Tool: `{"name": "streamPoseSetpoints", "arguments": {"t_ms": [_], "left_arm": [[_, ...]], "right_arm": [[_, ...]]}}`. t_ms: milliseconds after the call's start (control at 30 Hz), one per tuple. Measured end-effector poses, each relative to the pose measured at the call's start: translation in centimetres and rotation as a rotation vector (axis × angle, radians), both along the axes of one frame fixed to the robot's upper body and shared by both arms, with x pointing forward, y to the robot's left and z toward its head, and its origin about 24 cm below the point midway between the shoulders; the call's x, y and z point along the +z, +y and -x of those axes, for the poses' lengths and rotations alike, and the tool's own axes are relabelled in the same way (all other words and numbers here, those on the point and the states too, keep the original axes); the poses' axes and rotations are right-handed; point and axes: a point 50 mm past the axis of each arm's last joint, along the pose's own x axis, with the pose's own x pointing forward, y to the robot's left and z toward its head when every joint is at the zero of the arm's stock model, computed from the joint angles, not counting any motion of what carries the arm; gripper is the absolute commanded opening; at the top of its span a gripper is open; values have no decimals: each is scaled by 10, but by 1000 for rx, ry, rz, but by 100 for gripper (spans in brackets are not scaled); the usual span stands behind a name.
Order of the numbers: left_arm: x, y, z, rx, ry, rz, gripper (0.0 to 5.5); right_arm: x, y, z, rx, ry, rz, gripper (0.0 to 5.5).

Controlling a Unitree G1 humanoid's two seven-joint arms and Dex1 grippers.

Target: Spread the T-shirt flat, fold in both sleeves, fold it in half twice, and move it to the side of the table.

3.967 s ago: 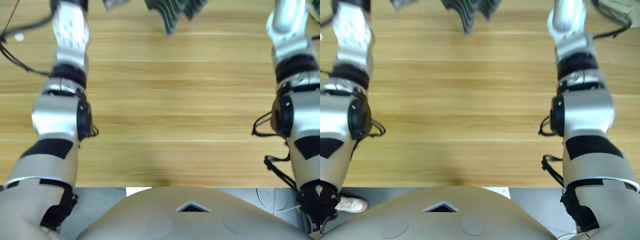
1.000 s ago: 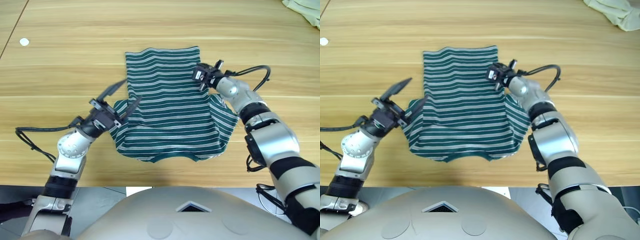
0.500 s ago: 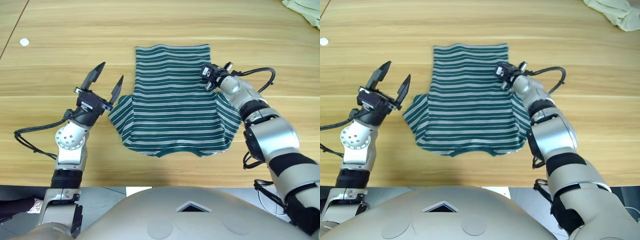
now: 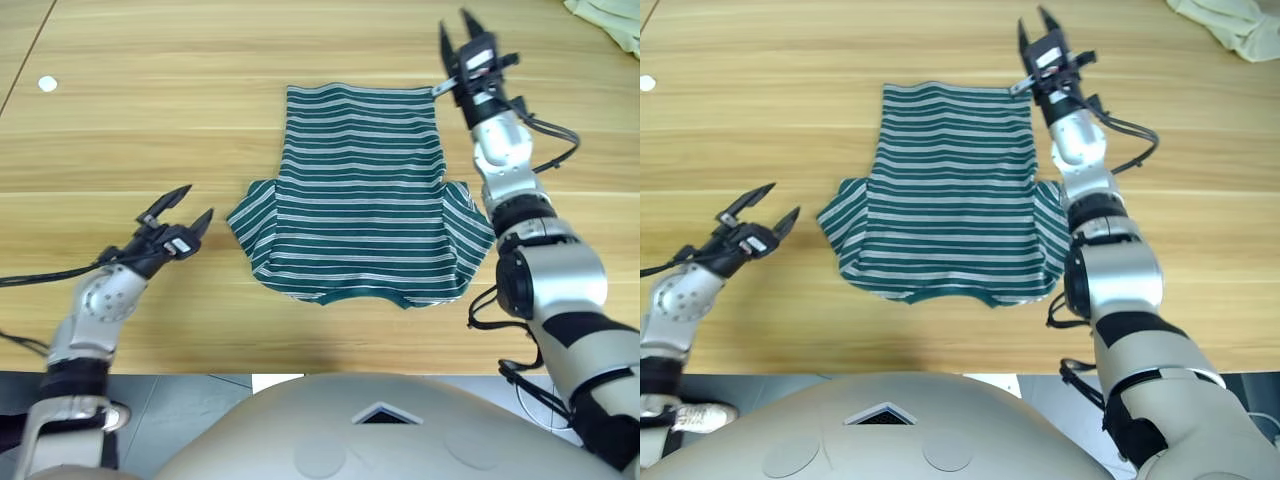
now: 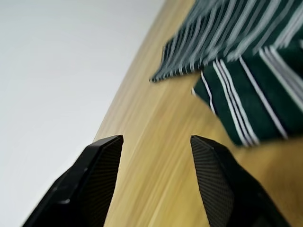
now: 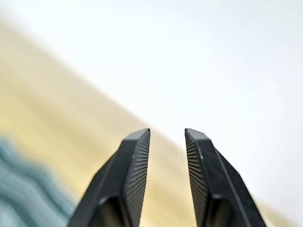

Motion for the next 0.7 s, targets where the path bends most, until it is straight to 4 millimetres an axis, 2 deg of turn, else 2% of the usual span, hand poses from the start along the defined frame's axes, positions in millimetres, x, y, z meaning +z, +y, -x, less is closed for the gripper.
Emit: {"name": "streamPoseSetpoints", "arguments": {"t_ms": [133, 233, 300, 433, 567, 700], "left_arm": [[2, -15, 9, -125, 41, -163, 265], [-9, -27, 18, -209, 130, -245, 265], [-12, -36, 13, -243, 137, -262, 265], [-16, -37, -10, -236, 99, -340, 265], [-21, -41, -22, -234, 65, -352, 265], [-23, -34, -34, -187, 42, -375, 265]], "right_arm": [[16, -19, 32, 32, -141, -20, 133], [29, -32, 56, 31, -180, 27, 133], [34, -38, 68, 13, -179, 52, 133], [34, -47, 74, -35, -148, 63, 133], [31, -49, 75, -50, -134, 95, 133], [29, -52, 77, -59, -127, 98, 133]]}}
